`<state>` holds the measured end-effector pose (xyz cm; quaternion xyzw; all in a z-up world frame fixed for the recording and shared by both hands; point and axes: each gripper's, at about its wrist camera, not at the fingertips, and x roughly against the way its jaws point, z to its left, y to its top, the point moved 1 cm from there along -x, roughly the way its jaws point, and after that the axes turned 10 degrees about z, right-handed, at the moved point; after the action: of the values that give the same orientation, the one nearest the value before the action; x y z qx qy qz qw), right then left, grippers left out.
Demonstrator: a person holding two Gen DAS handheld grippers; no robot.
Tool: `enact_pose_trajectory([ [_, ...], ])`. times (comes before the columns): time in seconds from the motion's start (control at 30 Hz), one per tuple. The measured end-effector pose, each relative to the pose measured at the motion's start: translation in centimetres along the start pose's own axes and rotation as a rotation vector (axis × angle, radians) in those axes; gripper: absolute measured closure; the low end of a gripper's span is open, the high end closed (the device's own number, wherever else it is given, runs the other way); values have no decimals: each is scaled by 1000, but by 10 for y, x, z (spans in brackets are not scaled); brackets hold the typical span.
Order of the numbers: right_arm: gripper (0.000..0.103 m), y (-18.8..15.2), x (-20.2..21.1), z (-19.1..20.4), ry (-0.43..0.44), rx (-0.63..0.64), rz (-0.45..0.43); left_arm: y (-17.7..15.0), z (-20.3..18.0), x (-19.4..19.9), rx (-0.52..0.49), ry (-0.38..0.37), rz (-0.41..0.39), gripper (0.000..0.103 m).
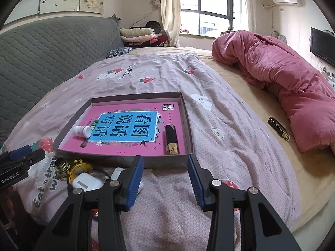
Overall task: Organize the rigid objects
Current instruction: 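Withdraw both tools from the tray back toward the remaining items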
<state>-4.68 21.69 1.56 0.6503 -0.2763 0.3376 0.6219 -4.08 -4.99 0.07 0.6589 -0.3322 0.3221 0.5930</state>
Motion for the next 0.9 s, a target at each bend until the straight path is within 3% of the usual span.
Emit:
enact_pose_trajectory([
  [0.9, 59, -35, 0, 32, 104, 81, 121, -23, -15, 4, -68, -21, 83, 38],
])
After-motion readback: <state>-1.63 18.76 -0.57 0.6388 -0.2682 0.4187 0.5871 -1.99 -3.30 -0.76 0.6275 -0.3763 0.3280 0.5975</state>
